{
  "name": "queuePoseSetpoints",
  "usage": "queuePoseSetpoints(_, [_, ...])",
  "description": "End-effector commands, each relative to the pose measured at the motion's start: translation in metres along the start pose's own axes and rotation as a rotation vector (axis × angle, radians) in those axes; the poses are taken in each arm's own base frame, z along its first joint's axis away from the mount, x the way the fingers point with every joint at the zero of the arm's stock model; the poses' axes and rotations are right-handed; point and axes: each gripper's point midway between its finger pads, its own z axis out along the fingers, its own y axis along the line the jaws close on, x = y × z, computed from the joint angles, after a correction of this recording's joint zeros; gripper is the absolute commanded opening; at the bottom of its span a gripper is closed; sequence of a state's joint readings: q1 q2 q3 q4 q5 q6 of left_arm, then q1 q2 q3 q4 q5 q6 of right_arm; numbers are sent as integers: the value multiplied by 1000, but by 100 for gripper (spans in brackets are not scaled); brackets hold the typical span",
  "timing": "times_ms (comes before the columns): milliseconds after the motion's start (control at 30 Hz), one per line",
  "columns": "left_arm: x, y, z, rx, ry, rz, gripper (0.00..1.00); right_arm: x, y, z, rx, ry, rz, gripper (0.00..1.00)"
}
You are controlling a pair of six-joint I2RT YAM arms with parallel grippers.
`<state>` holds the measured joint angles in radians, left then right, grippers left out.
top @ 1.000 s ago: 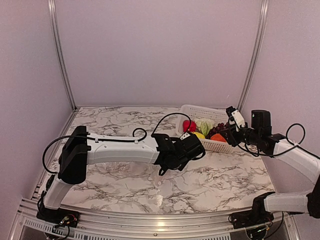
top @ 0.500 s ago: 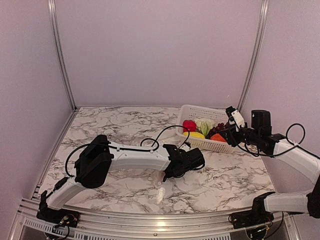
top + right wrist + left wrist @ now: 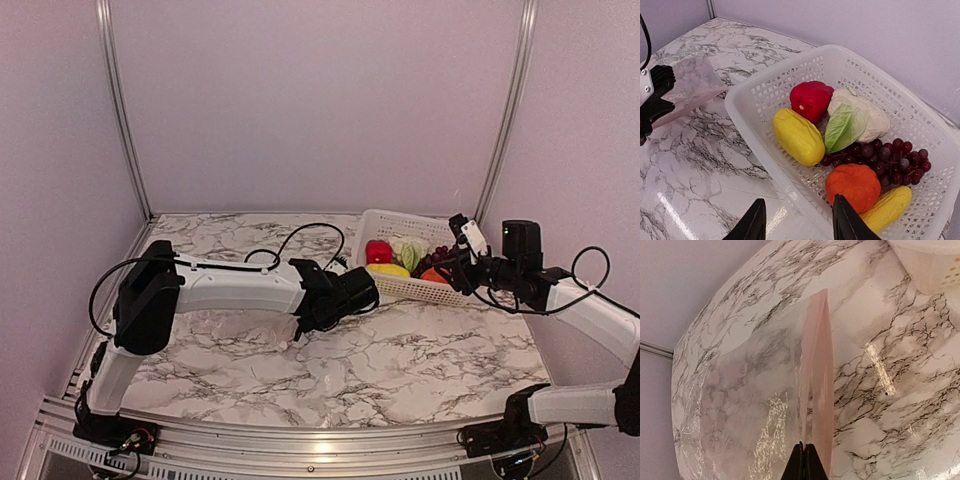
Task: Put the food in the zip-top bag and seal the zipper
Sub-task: Pick up the zipper food storage bag at the center of the board, then open the zipper food storage bag at the center of the board.
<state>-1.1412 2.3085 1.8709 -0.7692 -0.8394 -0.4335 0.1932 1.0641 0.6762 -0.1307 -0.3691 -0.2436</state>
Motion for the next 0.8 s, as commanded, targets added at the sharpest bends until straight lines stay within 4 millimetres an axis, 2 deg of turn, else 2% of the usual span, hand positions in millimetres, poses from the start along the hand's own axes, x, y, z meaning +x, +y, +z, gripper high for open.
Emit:
queuePoseSetpoints(0, [-35, 52, -39, 117, -82, -186, 0, -11, 31, 2, -142, -21, -49, 44])
queuePoseSetpoints(167, [-49, 73, -74, 236, -162, -319, 0, -34, 69, 12, -303, -35, -17, 46])
queuePoseSetpoints(367, [-73, 91, -107, 355, -288, -491, 0, -81, 115, 47, -510, -3, 87, 49])
queuePoseSetpoints(433, [-78, 94, -113, 379, -320, -536, 0, -96, 137, 57, -595, 7, 129, 50])
queuePoseSetpoints(567, [-84, 95, -118, 414, -354, -592, 0, -119, 162, 73, -712, 8, 223, 51])
queuePoseSetpoints(767, [-90, 87, -119, 447, -362, -609, 0, -122, 194, 97, -806, 52, 267, 52])
